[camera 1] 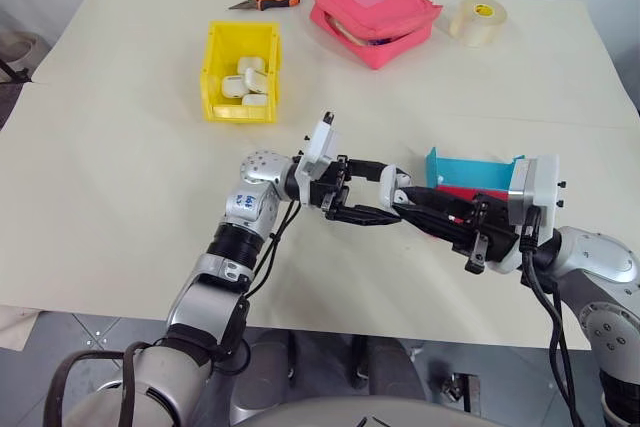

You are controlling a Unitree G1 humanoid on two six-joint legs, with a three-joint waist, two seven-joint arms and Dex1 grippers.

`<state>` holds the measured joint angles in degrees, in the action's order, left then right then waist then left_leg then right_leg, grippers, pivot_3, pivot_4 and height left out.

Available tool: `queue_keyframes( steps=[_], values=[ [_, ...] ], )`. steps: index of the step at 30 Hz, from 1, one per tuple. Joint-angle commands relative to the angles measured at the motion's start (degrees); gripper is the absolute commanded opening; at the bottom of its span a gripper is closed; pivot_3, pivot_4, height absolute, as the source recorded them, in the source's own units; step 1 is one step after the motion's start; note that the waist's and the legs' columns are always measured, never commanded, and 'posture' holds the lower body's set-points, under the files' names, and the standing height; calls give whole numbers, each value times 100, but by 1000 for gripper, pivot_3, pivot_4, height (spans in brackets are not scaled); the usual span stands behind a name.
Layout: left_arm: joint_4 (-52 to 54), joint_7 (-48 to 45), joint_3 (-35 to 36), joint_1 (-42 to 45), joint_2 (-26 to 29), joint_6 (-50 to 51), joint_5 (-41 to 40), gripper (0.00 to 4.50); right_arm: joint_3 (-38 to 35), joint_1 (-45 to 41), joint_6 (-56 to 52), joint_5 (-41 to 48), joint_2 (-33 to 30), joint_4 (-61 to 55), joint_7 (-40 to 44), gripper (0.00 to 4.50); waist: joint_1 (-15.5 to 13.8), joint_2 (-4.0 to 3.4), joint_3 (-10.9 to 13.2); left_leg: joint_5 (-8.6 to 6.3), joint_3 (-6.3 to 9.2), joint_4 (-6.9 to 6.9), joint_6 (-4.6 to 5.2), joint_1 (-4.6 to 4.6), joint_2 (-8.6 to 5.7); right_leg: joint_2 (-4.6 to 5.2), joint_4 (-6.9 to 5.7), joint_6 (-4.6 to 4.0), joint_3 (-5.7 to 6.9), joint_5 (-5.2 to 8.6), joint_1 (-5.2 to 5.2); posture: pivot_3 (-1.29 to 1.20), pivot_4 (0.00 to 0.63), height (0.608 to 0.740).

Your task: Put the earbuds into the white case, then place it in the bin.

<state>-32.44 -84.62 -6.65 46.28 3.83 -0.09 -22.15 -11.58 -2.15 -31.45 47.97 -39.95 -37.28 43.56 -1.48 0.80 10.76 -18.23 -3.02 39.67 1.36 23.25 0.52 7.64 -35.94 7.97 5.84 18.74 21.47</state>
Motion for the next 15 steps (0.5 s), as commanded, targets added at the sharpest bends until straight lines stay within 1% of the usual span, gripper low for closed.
queue_keyframes(
  steps=[1,2,5,7,15],
  values=[
    [321,-166,53,65,-107,-147,-225,2788,-74,47,-198,-301,-155,498,-210,531,-1,0,0,0,0,0,0,0,0,0,0,0,0,0,0,0,150,740],
    [317,-160,55,66,-109,-153,-224,2788,-80,46,-212,-289,-165,502,-204,531,-1,0,0,0,0,0,0,0,0,0,0,0,0,0,0,0,150,740],
    [299,-153,56,73,-111,-172,-219,2788,-84,12,-201,-285,-163,527,-193,1560,-1,0,0,0,0,1,0,0,0,0,0,0,1,0,-3,0,150,740],
    [291,-144,66,76,-114,-181,-214,2788,-101,-14,-135,-269,-141,517,-180,1997,1,0,0,0,0,1,0,0,1,0,0,0,1,0,-2,0,150,740],
    [201,-141,94,101,-119,-247,-192,2788,-205,30,-122,-153,-209,296,-154,1997,-3,0,0,0,1,2,0,0,0,1,0,0,2,0,-3,0,150,740]
  ],
)
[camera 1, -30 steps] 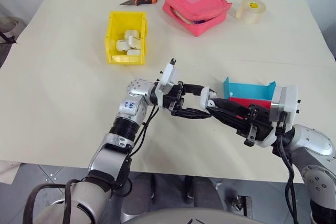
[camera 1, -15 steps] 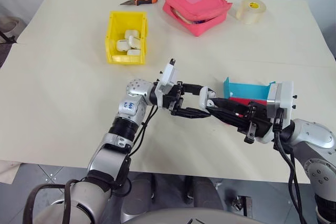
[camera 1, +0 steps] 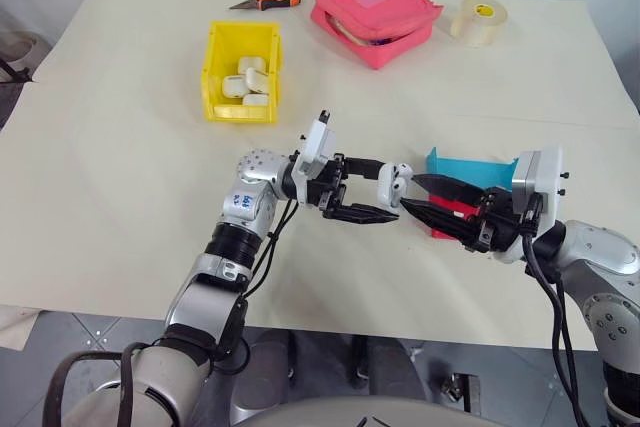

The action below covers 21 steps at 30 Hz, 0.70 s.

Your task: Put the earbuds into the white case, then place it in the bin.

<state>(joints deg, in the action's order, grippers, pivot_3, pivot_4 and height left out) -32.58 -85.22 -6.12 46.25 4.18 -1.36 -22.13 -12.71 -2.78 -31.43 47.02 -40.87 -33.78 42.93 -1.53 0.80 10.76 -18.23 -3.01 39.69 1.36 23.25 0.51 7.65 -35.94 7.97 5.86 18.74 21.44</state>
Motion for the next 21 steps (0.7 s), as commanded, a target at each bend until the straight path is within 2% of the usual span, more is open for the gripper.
queue_keyframes(
  steps=[1,21],
  values=[
    [202,-80,45,106,-154,-131,-190,2788,-107,100,-138,-35,-130,-98,-94,1997,3,0,0,0,0,0,0,0,1,0,0,0,0,0,0,0,150,740],
    [-248,-124,193,307,-183,-452,-127,2788,-457,311,-373,110,-314,-529,-312,1997,1,0,0,0,0,0,0,0,1,-1,0,0,0,0,0,0,150,740]
  ],
)
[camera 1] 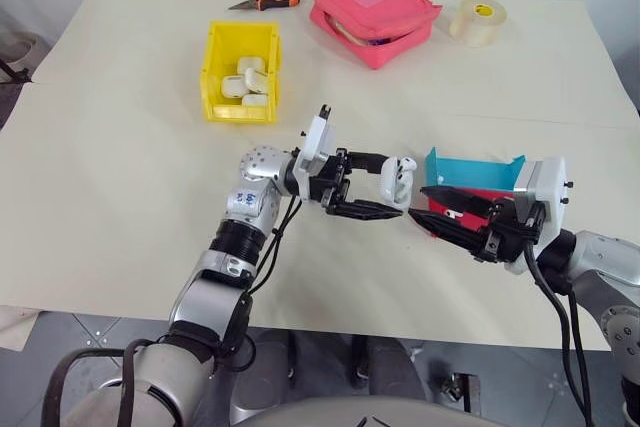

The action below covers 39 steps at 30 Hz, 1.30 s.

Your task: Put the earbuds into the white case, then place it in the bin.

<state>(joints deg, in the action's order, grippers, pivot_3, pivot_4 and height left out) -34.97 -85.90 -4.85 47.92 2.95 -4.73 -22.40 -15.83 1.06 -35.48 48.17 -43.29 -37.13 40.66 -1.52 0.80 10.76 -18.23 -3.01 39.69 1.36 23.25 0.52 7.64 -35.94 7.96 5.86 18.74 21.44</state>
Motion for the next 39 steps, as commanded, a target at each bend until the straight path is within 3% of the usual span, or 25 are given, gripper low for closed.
queue_keyframes(
  steps=[1,12,17,22,39],
  values=[
    [-33,-64,69,151,-60,-127,-100,2788,-162,-108,29,3,-70,-175,-112,1997,-2,0,0,0,0,0,0,0,0,0,0,0,0,0,0,0,150,740],
    [-242,-203,45,192,24,-286,-46,2788,-660,-424,-467,584,-60,-446,-1036,1997,-3,0,0,0,1,0,0,0,0,1,0,0,1,0,0,0,150,740],
    [-418,-221,61,282,24,-403,-33,2788,-689,-365,-822,896,-131,-637,-1467,1997,-2,0,0,0,1,0,0,0,1,1,0,0,1,0,0,0,150,740],
    [-502,-249,49,342,0,-490,-39,2788,-461,-754,-765,784,200,-540,-2067,1997,3,0,0,0,0,1,0,0,1,1,-1,0,0,0,0,0,150,740],
    [-354,-248,6,245,-46,-498,-75,2788,103,-1086,-650,217,378,-180,-2006,1997,6,0,0,0,-1,-1,1,1,0,0,-1,0,0,0,2,0,150,740]
  ],
)
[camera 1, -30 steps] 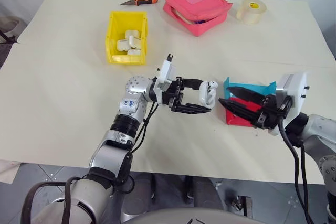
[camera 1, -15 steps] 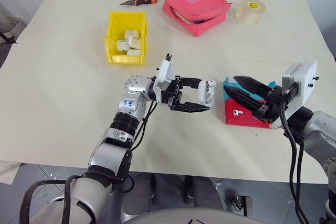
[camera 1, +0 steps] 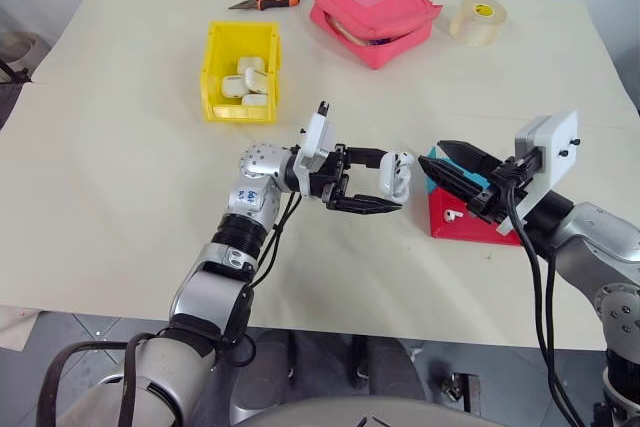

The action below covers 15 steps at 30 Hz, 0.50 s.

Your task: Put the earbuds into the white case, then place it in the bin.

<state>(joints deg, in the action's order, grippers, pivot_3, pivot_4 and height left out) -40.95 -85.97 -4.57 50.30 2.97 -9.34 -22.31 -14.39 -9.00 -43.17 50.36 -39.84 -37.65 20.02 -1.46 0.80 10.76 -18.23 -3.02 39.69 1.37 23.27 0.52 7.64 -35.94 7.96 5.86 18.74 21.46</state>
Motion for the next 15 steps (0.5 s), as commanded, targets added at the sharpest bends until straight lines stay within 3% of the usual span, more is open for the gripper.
queue_keyframes(
  steps=[1,15],
  values=[
    [245,-241,-23,2,-48,-39,-84,2788,-47,-77,111,13,28,-147,71,1997,-3,0,0,0,0,0,0,0,0,0,0,0,0,0,0,0,150,740],
    [145,-225,0,52,-65,-83,-71,2788,-207,30,-1,289,-110,-359,156,1997,-2,0,0,0,0,0,0,0,0,0,0,0,0,0,0,0,150,740]
  ],
)
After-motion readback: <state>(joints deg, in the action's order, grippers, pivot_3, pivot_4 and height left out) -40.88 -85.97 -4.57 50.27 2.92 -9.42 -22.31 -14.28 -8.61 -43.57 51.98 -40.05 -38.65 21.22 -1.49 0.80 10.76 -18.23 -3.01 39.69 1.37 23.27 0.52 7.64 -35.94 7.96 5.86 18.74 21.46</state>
